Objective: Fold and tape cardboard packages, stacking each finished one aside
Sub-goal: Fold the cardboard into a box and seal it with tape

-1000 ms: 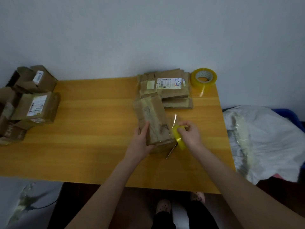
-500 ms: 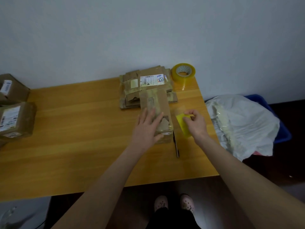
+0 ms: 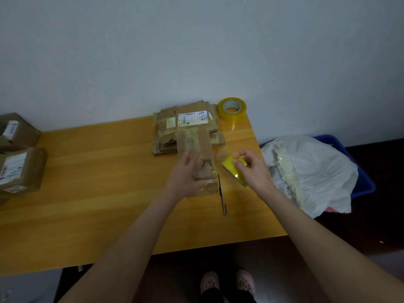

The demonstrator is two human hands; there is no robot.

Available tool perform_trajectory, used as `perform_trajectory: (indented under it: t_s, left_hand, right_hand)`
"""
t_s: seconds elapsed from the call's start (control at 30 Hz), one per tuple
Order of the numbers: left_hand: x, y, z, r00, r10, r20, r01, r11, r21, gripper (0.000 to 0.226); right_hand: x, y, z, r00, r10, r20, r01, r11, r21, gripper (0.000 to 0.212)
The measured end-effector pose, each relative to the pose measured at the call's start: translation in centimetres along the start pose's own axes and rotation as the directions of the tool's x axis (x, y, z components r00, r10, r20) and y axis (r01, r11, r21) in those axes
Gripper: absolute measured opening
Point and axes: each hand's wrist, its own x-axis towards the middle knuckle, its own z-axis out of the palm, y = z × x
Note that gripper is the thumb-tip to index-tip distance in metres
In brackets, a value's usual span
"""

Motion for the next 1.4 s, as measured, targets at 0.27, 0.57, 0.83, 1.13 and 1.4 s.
perform_trajectory:
  t_s: [0.27,0.57,0.83,1.13,1.4]
  left_hand:
    - [0.7,5.5,-3.4,0.959,-0.163,-0.23,0.029,0.869,-0.494,0.025]
    - [-0.2,5.2,-2.4,0.921,-0.318,-0.226,0.159,0.835,-0.527,0.012]
    - [-2.5,3.9,-1.8,0.916,-0.391,-0.089,0.21,0.655,-0.726,0.012]
    - [-4.1,2.1,-1.0,0.87,-0.475,-0.131,0.231,0.628,-0.743,0.02]
    - [-4.9,1.0,0.1,0.775,-0.599,-0.203,0.262,0.596,-0.759,0.02]
  right_hand:
    - [-0.3,-2.9,-1.6,0.968,-0.182,0.171,0.214,0.958,-0.192,0.011]
    - [-1.6,-3.6,-1.3,0.956,0.054,0.29,0.063,0.923,-0.38,0.081]
    - [-0.9,-2.4,-2.7,0.878,0.077,0.472,0.027,0.977,-0.21,0.033]
    - [-1.1,-2.0,-3.6,0.81,0.046,0.585,0.148,0.949,-0.278,0.016]
    - [-1.3,-2.8,-2.9,0.858,0.022,0.514,0.334,0.736,-0.589,0.026]
